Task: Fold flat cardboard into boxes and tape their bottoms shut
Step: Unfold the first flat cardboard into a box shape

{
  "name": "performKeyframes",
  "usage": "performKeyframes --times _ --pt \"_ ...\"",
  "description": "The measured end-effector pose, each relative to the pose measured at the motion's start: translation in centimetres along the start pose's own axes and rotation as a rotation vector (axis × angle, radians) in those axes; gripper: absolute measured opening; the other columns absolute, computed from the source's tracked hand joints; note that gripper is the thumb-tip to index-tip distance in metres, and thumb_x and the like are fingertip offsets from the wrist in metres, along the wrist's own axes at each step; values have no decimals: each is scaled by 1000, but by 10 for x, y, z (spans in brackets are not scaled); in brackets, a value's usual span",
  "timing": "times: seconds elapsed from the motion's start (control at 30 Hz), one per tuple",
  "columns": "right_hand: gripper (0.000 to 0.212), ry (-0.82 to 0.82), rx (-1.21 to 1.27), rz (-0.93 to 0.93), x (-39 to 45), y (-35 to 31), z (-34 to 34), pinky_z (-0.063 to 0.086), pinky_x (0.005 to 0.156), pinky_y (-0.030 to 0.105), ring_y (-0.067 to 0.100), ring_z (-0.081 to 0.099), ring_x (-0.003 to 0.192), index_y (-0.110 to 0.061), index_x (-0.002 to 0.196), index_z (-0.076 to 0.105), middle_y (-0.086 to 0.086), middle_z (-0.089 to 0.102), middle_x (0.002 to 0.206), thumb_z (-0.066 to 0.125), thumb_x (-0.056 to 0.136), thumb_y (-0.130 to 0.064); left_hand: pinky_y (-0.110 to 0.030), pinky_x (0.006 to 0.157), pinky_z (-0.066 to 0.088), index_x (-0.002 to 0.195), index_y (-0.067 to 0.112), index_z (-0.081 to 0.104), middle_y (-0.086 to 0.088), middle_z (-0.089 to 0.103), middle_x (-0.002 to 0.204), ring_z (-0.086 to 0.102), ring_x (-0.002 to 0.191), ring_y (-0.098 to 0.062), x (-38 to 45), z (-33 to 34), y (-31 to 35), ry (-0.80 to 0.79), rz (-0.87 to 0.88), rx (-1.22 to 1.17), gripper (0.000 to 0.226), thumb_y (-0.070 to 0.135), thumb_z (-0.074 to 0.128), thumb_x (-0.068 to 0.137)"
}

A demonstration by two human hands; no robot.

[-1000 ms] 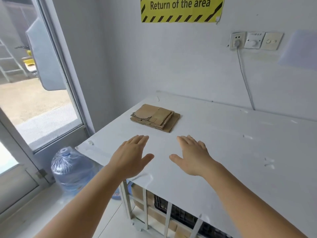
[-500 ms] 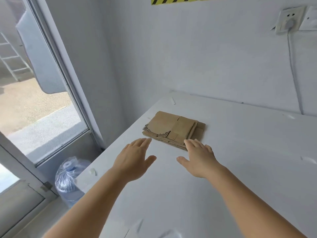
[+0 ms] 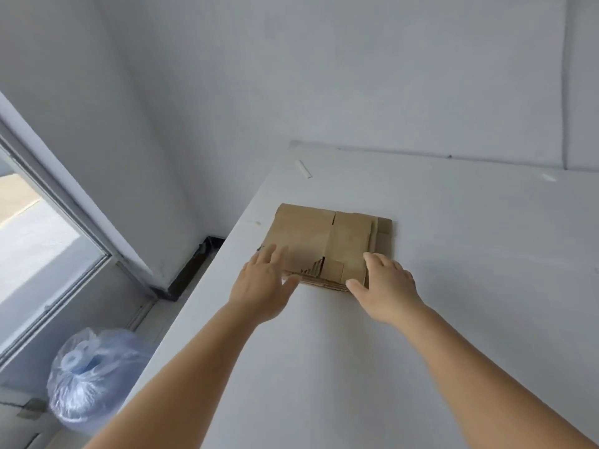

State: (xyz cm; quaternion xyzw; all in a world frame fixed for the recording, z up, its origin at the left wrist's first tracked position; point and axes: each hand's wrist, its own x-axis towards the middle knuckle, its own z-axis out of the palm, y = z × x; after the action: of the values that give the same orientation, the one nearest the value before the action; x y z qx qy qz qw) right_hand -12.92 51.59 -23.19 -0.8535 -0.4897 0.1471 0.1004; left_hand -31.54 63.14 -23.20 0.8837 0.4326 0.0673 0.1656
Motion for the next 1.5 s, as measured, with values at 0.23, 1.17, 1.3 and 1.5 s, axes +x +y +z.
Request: performKeyframes --times 0.23,1.17,1.3,1.5 --pt "67 37 8 156 26 -22 21 24 109 38 26 22 139 -12 146 24 5 25 153 44 93 -49 -33 111 23 148 20 26 0 22 154 22 140 -23 46 10 -34 -41 41 -95 62 41 48 94" --pt "65 547 637 324 -77 -2 -7 35 95 18 4 42 121 -24 143 38 -20 30 134 66 85 -16 -24 87 43 142 22 43 -3 39 139 53 93 -13 -5 -3 13 121 268 -525 77 31 79 75" --pt "65 601 610 399 -129 28 -16 31 93 15 -3 38 120 -23 143 38 -15 31 141 65 85 -16 -25 84 45 143 20 42 -3 38 137 55 86 -11 -33 8 57 55 341 -529 76 30 78 76" --pt "65 664 575 502 -219 92 -33 35 96 20 2 40 122 -20 143 38 -12 31 142 64 85 -14 -27 80 48 142 21 42 -2 39 137 52 84 -7 -85 37 140 4 461 -479 75 39 75 77"
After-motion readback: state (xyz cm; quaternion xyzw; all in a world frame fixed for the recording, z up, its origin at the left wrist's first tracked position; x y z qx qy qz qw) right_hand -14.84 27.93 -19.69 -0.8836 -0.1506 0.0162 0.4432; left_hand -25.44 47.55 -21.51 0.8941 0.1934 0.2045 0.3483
